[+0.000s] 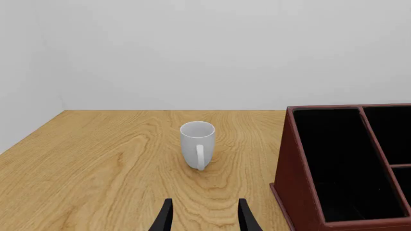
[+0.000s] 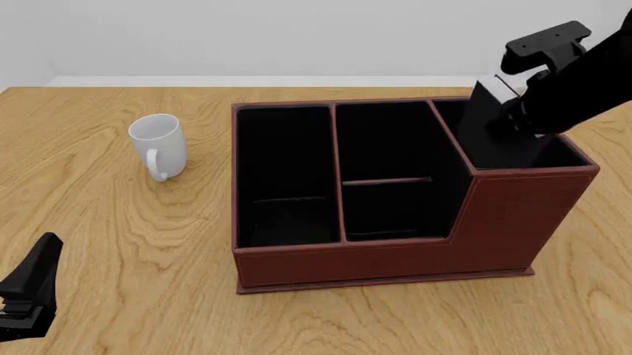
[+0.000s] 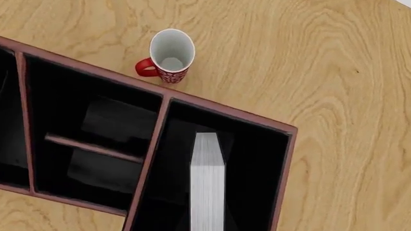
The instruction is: Pick up the book and place it in the right compartment of the caddy.
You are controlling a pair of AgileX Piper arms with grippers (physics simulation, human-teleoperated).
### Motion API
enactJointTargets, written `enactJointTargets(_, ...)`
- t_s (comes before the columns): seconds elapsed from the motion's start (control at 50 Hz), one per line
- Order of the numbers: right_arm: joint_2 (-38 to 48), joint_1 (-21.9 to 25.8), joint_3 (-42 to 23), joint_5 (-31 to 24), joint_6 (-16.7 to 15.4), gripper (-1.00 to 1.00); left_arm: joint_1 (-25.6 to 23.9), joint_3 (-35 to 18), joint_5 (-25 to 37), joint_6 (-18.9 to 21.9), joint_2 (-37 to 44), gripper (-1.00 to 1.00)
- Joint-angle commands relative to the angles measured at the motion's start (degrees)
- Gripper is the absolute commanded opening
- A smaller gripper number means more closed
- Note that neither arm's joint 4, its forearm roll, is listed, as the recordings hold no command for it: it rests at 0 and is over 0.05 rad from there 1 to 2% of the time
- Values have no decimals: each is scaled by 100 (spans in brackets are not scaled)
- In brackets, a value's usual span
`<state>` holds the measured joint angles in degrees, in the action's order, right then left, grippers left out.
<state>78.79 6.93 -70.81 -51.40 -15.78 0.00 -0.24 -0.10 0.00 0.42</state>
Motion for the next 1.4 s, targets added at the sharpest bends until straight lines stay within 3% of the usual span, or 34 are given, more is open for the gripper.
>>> enactJointTargets(0.02,105,-39,36,190,150,-100,0,0,0,0,0,100)
enactJointTargets(0.42,397,-223,34,382,87,-100,0,0,0,0,0,100)
enactJointTargets(0.44,407,-234,21,380,78,100,0,0,0,0,0,100)
enactJointTargets(0.46,431,-255,8,374,48,100,0,0,0,0,0,100)
enactJointTargets(0.48,377,-141,51,344,259,100,0,0,0,0,0,100)
enactJointTargets(0.5,401,-217,18,359,107,100,0,0,0,0,0,100)
enactJointTargets(1.14,-507,-272,-395,-142,11,100,0,0,0,0,0,100)
enactJointTargets(1.32,-961,-295,-144,121,-127,100,0,0,0,0,0,100)
enactJointTargets(1.4,-1105,-565,142,515,-338,100,0,0,0,0,0,100)
